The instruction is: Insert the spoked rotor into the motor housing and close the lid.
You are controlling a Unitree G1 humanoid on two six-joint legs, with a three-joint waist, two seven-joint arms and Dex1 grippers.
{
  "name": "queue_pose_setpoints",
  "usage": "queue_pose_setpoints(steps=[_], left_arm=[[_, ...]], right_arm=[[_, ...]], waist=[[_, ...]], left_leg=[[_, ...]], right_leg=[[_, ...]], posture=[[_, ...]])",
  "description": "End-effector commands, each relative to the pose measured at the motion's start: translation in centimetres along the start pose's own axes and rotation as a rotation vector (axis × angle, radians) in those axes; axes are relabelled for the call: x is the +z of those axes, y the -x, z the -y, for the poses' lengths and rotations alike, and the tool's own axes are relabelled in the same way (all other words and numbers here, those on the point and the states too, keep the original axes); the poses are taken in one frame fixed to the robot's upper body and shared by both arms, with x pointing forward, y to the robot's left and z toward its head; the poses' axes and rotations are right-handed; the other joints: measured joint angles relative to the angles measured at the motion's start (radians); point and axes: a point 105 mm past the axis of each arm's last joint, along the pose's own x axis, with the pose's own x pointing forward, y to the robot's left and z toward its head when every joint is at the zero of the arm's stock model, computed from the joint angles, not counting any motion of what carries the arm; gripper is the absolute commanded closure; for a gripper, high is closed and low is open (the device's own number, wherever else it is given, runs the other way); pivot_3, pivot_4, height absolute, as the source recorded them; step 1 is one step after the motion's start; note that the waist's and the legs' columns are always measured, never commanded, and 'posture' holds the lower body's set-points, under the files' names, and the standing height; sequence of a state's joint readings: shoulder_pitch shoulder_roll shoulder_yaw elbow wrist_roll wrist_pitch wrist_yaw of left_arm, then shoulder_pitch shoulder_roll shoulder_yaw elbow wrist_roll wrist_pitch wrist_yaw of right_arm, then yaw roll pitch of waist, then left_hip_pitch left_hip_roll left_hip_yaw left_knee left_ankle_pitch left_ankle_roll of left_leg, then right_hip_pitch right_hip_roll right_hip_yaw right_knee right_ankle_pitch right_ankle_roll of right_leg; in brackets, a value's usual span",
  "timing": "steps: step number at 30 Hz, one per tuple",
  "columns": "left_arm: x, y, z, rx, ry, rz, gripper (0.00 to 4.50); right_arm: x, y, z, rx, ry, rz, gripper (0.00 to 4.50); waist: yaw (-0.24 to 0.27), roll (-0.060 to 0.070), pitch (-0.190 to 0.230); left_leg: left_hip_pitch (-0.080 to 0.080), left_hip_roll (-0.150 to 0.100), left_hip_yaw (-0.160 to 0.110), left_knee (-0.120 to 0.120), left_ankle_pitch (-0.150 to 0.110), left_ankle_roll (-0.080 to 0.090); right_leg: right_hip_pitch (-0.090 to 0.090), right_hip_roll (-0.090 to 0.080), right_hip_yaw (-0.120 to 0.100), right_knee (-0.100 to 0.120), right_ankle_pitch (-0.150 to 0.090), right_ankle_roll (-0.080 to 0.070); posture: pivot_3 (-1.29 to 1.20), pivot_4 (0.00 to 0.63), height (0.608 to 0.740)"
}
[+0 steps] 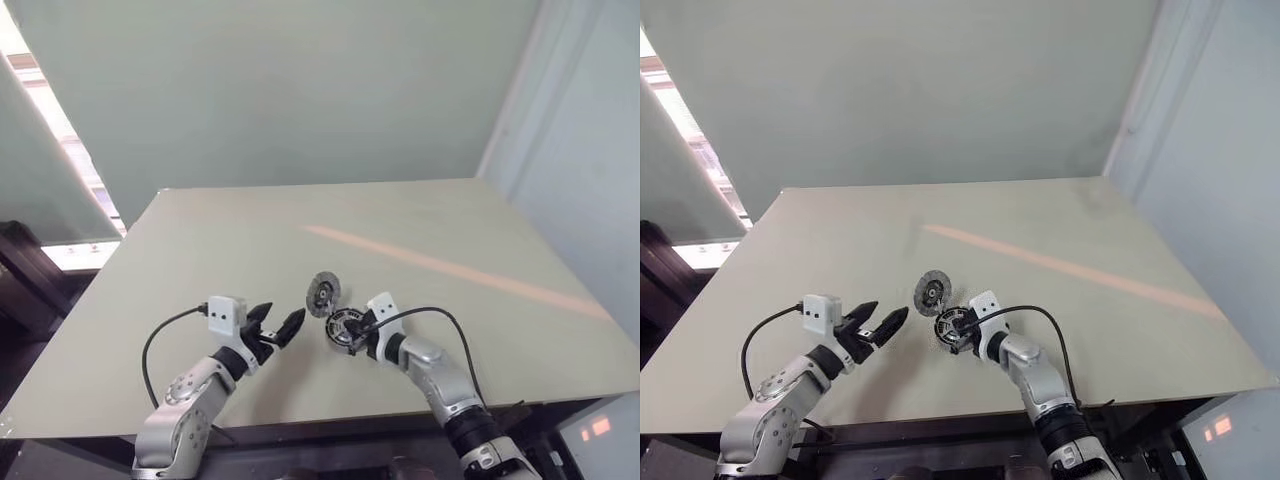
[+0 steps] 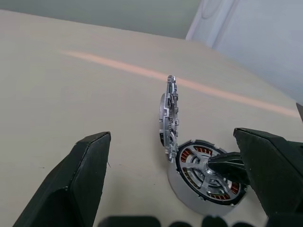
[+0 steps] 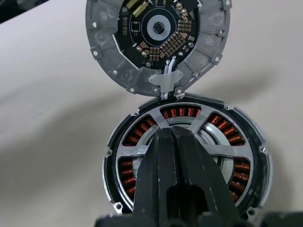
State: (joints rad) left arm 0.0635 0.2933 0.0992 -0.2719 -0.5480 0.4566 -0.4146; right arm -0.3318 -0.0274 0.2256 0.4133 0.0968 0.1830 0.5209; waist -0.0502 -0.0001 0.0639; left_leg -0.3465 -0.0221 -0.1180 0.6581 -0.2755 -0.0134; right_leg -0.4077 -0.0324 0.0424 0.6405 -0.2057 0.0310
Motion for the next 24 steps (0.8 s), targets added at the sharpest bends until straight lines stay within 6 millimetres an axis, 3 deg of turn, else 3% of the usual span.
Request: queue_pose_setpoints(steps=[1, 4, 8, 16, 21, 24], left_arm=[[1.6, 0.1, 0.8, -0.025, -0.026, 0.045, 0.03], [1.1, 0.5, 0.8, -0.056, -0.067, -0.002, 0.03], [0.3, 1.0, 0.8, -0.087, -0.119, -0.052, 0.03], [-0.3, 0.6, 0.5, -0.086, -0.134, -0.077, 0.0], [-0.6, 0.4, 0.5, -0.091, -0.143, -0.094, 0.0], [-1.0, 0.5, 0.7, -0.104, -0.149, -0.112, 0.0]], right_arm=[[0.5, 0.2, 0.5, -0.014, 0.008, 0.024, 4.5], [3.3, 0.9, 0.2, 0.003, 0.056, 0.097, 4.5], [4.1, 2.0, -0.9, 0.089, 0.19, 0.024, 4.5], [2.5, 4.6, -1.8, 0.294, 0.556, -0.259, 1.82], [2.3, 4.8, -1.3, 0.326, 0.687, -0.325, 0.03], [2.4, 4.6, -1.1, 0.347, 0.758, -0.351, 0.03]], waist=[[0.0, 0.0, 0.0], [0.0, 0.0, 0.0], [0.0, 0.0, 0.0], [0.0, 0.0, 0.0], [0.0, 0.0, 0.0], [0.0, 0.0, 0.0]], left_leg=[[0.0, 0.0, 0.0, 0.0, 0.0, 0.0], [0.0, 0.0, 0.0, 0.001, 0.0, 0.0], [-0.001, 0.0, 0.0, 0.0, 0.0, 0.0], [-0.001, 0.0, 0.0, 0.001, 0.0, 0.0], [-0.001, 0.0, 0.0, 0.001, 0.0, 0.0], [-0.001, 0.0, 0.0, 0.001, 0.0, 0.0]], right_leg=[[0.001, 0.0, 0.0, 0.0, 0.0, 0.0], [0.001, 0.0, 0.0, 0.0, 0.0, 0.0], [-0.001, 0.0, 0.0, 0.0, 0.0, 0.0], [-0.001, 0.0, 0.0, 0.0, 0.0, 0.0], [-0.001, 0.0, -0.001, 0.0, 0.0, 0.0], [-0.001, 0.0, -0.001, 0.0, 0.0, 0.0]], posture=[[0.0, 0.0, 0.74], [0.0, 0.0, 0.74], [0.0, 0.0, 0.74], [0.0, 0.0, 0.74], [0.0, 0.0, 0.74], [0.0, 0.0, 0.74]])
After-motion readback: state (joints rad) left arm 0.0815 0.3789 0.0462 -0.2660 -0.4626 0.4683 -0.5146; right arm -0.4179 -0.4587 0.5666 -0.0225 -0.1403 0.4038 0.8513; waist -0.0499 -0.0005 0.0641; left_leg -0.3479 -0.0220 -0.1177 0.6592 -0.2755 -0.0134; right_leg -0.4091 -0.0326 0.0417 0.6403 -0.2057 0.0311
